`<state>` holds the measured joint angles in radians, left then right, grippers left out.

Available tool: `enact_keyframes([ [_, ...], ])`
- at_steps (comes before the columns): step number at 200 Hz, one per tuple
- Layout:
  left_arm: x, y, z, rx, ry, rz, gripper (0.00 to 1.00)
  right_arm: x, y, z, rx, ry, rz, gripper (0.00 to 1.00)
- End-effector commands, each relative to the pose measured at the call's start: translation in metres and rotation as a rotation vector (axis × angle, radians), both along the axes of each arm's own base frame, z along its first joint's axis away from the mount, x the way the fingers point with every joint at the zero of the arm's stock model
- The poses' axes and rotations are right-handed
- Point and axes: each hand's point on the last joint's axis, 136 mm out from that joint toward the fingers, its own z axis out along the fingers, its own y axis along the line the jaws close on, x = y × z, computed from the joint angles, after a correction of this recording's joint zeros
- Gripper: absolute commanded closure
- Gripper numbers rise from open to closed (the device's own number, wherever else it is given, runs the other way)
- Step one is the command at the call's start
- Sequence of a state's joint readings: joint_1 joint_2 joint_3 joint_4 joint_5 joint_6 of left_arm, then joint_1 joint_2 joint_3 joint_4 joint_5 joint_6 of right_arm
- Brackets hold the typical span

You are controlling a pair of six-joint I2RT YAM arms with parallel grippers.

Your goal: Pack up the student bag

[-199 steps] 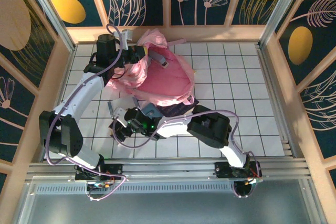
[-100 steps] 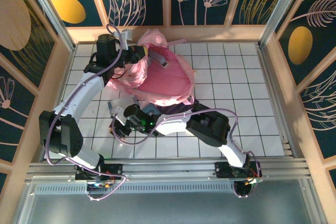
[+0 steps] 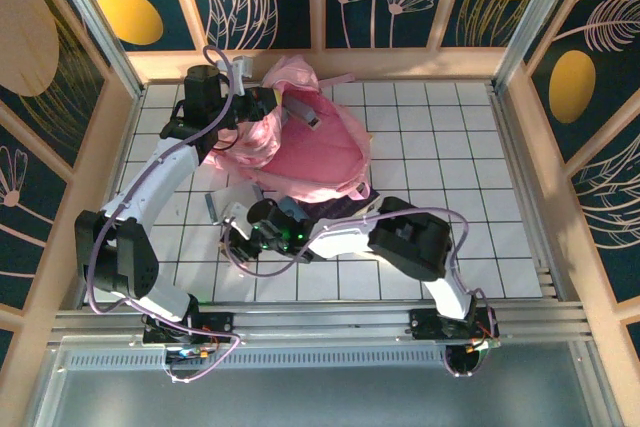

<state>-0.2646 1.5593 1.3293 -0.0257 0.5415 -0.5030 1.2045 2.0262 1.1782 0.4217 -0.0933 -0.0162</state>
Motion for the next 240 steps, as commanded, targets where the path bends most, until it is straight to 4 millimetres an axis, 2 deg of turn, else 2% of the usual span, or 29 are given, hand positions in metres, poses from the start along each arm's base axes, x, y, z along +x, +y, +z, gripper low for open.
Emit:
enact_keyframes([
  [1,0.006,0.002,0.047,-0.046,-0.168,0.002,1.00,0.023,-0.021,0.077,0.155,-0.083,-0.086,0.51],
  [57,0.001,0.004,0.061,-0.039,-0.202,0.005,1.00,0.055,-0.096,0.152,0.237,-0.204,-0.247,0.53],
  [98,-0.007,0.006,0.078,-0.042,-0.240,0.005,1.00,0.096,-0.159,0.195,0.320,-0.252,-0.399,0.53],
  [130,-0.013,0.007,0.088,-0.056,-0.257,0.000,1.00,0.138,-0.188,0.205,0.362,-0.228,-0.503,0.53],
  [170,-0.020,0.004,0.097,-0.083,-0.273,-0.028,1.00,0.186,-0.187,0.200,0.416,-0.151,-0.557,0.53],
  [213,-0.026,0.003,0.106,-0.096,-0.290,-0.044,1.00,0.228,-0.145,0.178,0.416,-0.045,-0.519,0.51],
  [240,-0.029,0.002,0.110,-0.105,-0.301,-0.052,1.00,0.250,-0.126,0.163,0.446,0.034,-0.535,0.49],
])
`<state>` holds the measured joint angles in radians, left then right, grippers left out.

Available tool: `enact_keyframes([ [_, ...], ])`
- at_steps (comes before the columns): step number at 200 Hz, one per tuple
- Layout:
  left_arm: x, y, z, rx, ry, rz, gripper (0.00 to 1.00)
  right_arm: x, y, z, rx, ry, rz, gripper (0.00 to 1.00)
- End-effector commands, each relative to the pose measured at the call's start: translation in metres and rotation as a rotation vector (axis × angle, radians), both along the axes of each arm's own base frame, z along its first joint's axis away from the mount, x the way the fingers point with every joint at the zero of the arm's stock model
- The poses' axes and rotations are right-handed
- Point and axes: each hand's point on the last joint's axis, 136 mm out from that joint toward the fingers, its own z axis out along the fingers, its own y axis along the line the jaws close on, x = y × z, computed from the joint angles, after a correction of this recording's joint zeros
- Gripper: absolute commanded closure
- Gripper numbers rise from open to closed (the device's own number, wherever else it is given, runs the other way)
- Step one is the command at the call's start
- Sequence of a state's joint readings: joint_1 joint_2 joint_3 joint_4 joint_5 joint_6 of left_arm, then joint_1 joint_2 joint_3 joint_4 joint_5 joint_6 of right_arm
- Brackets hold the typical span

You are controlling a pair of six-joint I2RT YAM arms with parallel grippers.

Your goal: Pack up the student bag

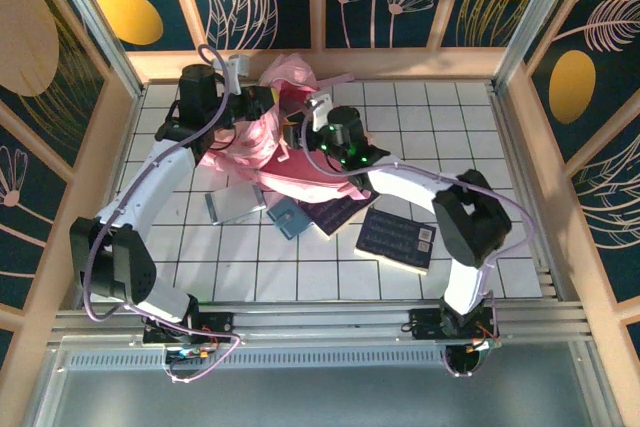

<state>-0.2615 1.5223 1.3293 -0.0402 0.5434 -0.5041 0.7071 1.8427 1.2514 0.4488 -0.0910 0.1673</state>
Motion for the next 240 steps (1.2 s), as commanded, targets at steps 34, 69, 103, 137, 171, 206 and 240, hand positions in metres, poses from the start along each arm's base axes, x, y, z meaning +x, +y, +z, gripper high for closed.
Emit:
enact_keyframes([
  [34,-0.023,-0.001,0.099,-0.102,-0.287,-0.057,1.00,0.032,0.040,-0.011,0.128,0.141,0.025,0.45],
  [69,-0.023,-0.001,0.100,-0.105,-0.287,-0.057,1.00,0.026,0.063,-0.034,0.141,0.233,0.127,0.21],
  [103,-0.020,0.001,0.096,-0.094,-0.279,-0.039,1.00,0.021,0.052,-0.013,0.100,0.140,0.082,0.01],
  [137,-0.014,0.004,0.092,-0.081,-0.263,-0.009,1.00,0.020,0.027,0.006,0.014,0.090,0.001,0.01],
  [171,-0.006,0.007,0.085,-0.073,-0.240,0.028,1.00,0.029,-0.028,0.029,-0.153,0.095,-0.291,0.01],
  [206,0.002,0.012,0.081,-0.061,-0.227,0.064,1.00,0.018,-0.096,0.076,-0.269,-0.063,-0.636,0.01],
  [240,0.016,0.019,0.078,-0.048,-0.209,0.100,1.00,0.002,-0.115,0.081,0.031,0.139,-0.434,0.01],
])
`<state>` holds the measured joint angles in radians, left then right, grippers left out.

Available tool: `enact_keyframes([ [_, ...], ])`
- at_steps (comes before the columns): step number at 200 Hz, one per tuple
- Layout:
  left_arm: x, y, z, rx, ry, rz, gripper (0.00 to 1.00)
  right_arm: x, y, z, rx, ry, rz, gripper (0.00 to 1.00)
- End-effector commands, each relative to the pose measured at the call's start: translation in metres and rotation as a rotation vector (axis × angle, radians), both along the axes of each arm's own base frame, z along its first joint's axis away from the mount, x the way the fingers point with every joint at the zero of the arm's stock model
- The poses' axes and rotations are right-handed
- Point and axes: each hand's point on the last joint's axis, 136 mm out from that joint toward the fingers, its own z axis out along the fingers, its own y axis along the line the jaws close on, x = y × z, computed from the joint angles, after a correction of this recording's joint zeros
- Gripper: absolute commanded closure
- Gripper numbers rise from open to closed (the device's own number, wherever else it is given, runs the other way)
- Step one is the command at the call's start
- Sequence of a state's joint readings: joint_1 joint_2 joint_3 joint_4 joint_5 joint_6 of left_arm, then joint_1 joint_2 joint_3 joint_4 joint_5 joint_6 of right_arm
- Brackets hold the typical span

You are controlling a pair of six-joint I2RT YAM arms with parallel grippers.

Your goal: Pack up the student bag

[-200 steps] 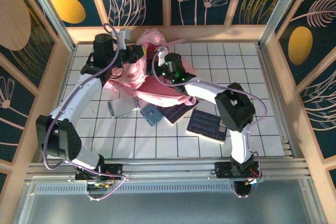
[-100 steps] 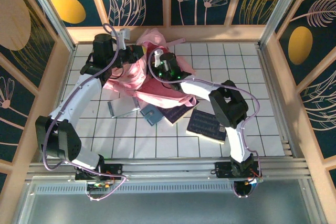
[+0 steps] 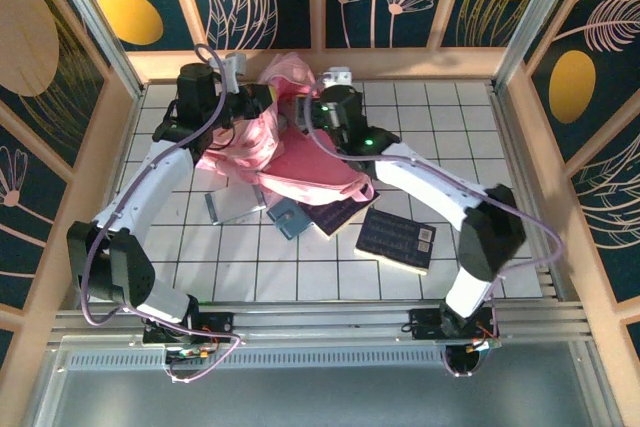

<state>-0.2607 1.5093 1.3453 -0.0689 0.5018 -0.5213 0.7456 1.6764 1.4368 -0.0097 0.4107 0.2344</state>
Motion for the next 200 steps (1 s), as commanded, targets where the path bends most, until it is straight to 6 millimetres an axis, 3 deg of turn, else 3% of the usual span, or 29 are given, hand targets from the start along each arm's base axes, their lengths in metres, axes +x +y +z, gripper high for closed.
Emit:
enact_keyframes([
  [1,0.016,0.013,0.073,-0.044,-0.217,0.058,1.00,-0.006,-0.037,0.006,0.175,0.084,0.024,0.01],
  [25,0.033,0.026,0.070,-0.076,-0.179,0.095,1.00,-0.025,-0.029,0.007,0.161,0.073,0.102,0.01],
  [54,0.048,0.049,0.076,-0.141,-0.153,0.156,1.00,-0.044,-0.022,-0.016,0.089,0.148,0.156,0.04],
  [105,0.032,0.097,0.128,-0.119,-0.290,0.407,1.00,-0.098,-0.016,-0.033,0.197,0.193,0.353,0.10],
  [131,0.031,0.112,0.138,-0.121,-0.301,0.487,1.00,-0.117,-0.005,-0.049,0.205,0.241,0.445,0.11],
  [162,0.024,0.122,0.138,-0.081,-0.313,0.537,1.00,-0.127,0.008,-0.064,0.192,0.284,0.494,0.10],
  [183,0.017,0.130,0.130,-0.020,-0.311,0.567,1.00,-0.128,0.016,-0.087,0.119,0.335,0.489,0.08],
  [200,0.010,0.132,0.119,0.025,-0.295,0.568,1.00,-0.140,0.029,-0.103,0.076,0.361,0.570,0.10],
])
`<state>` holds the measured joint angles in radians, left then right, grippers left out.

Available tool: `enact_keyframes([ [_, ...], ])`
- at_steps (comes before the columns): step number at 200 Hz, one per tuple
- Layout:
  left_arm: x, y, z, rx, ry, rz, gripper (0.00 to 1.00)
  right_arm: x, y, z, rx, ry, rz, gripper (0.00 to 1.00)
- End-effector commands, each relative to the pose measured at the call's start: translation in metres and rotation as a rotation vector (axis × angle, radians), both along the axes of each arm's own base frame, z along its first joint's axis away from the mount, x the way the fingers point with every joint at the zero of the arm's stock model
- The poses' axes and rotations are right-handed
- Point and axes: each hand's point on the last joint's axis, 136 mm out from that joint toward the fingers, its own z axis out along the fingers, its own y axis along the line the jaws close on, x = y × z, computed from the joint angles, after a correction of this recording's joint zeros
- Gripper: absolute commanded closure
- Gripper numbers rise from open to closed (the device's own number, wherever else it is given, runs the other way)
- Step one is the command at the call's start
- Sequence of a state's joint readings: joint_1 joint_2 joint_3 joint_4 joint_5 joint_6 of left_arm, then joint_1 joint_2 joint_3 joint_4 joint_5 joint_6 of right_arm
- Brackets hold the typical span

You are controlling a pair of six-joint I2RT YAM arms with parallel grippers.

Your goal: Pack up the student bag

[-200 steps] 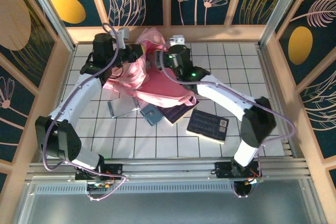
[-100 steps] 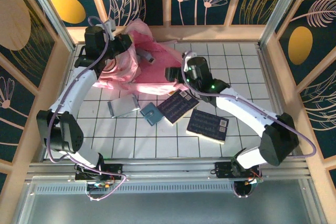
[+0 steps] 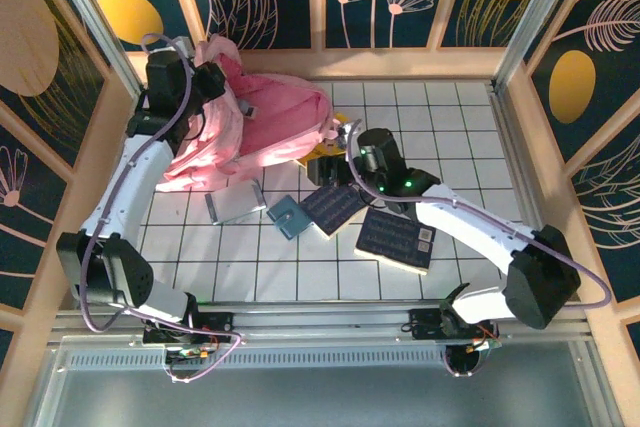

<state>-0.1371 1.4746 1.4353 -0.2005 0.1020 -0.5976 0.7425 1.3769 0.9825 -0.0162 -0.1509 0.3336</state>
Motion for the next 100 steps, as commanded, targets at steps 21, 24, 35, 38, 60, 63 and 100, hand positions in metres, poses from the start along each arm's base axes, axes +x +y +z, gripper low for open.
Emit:
enact_keyframes([
  [21,-0.034,0.012,0.081,0.048,-0.286,0.022,1.00,-0.017,0.033,-0.056,-0.162,0.092,0.156,0.17],
  [24,-0.035,0.011,0.078,0.047,-0.283,0.016,1.00,-0.017,0.036,-0.062,-0.185,0.105,0.163,0.18],
  [35,-0.036,0.008,0.067,0.042,-0.259,-0.003,1.00,-0.019,0.044,-0.083,-0.270,0.145,0.188,0.21],
  [38,-0.037,0.007,0.064,0.041,-0.253,-0.008,1.00,-0.020,0.047,-0.088,-0.293,0.155,0.197,0.21],
  [60,-0.042,0.004,0.046,0.033,-0.226,-0.028,1.00,-0.025,0.064,-0.117,-0.439,0.192,0.252,0.23],
  [63,-0.043,0.005,0.043,0.033,-0.224,-0.028,1.00,-0.025,0.066,-0.120,-0.449,0.200,0.258,0.23],
  [100,-0.050,0.001,0.017,-0.014,-0.205,-0.042,1.00,-0.014,0.075,-0.144,-0.562,0.262,0.268,0.21],
])
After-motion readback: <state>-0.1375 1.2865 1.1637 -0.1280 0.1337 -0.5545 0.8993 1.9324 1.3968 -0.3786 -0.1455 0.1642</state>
